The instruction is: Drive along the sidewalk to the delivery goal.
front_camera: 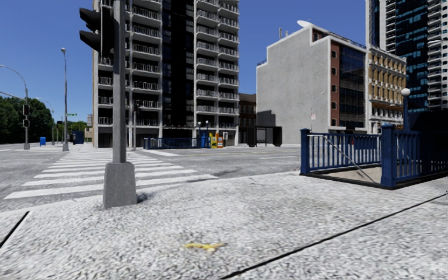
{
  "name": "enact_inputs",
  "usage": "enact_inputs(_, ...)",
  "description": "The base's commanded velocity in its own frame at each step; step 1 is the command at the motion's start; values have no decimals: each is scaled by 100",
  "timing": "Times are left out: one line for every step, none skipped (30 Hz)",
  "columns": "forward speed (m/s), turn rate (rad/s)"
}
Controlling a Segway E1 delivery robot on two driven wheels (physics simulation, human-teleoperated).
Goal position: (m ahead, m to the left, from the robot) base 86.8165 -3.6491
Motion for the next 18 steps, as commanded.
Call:
enact_inputs(195,0)
enact_inputs(178,0)
enact_inputs(160,0)
enact_inputs(156,0)
enact_inputs(155,0)
enact_inputs(155,0)
enact_inputs(154,0)
enact_inputs(154,0)
enact_inputs(154,0)
enact_inputs(154,0)
enact_inputs(154,0)
enact_inputs(154,0)
enact_inputs(154,5)
enact_inputs(154,5)
enact_inputs(154,8)
enact_inputs(154,13)
enact_inputs(154,15)
enact_inputs(154,15)
